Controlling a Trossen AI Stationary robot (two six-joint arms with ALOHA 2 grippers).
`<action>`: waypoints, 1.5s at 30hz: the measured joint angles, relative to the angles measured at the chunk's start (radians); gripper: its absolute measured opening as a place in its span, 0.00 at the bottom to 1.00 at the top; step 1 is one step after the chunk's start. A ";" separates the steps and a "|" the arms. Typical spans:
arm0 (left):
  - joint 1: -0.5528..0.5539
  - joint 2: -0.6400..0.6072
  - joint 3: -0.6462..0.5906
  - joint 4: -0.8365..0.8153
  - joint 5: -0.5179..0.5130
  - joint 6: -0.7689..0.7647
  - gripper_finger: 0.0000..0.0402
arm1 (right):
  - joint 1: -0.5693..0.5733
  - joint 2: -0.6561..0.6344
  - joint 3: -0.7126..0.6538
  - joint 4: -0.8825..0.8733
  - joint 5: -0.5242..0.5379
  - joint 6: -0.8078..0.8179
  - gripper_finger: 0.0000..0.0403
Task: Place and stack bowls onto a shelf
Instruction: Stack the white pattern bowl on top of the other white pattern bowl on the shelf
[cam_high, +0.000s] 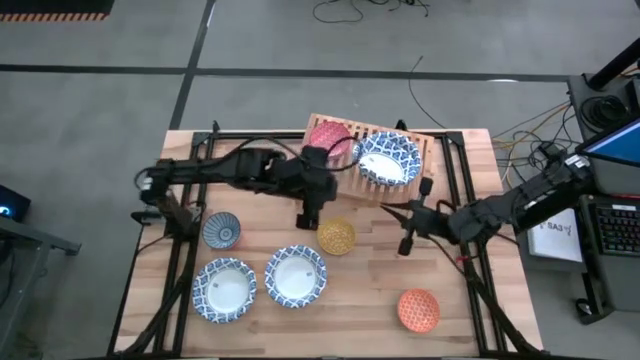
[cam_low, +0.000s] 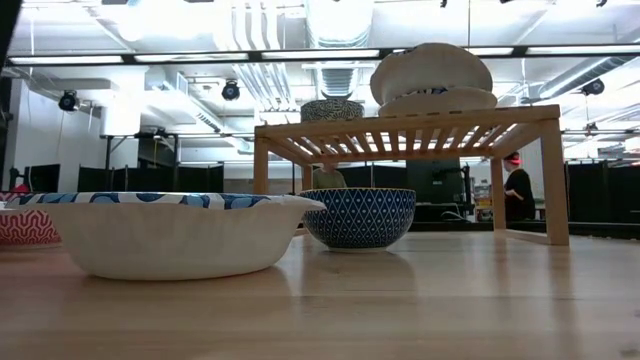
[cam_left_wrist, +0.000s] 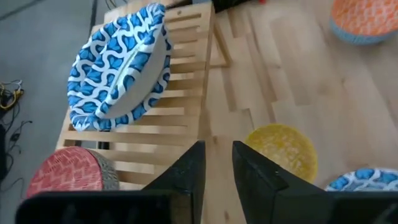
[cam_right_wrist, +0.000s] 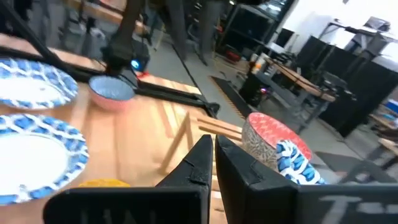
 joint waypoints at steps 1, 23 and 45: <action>-0.006 -0.035 -0.059 0.041 -0.001 -0.012 0.15 | -0.005 0.016 0.010 -0.003 0.009 -0.006 0.02; -0.085 -0.651 -0.931 0.738 -0.118 -0.081 0.13 | -0.102 0.147 0.458 -0.811 0.013 0.420 0.44; -0.083 -0.668 -1.029 0.815 -0.143 -0.048 0.13 | -0.279 0.284 0.598 -1.050 -0.136 0.520 0.44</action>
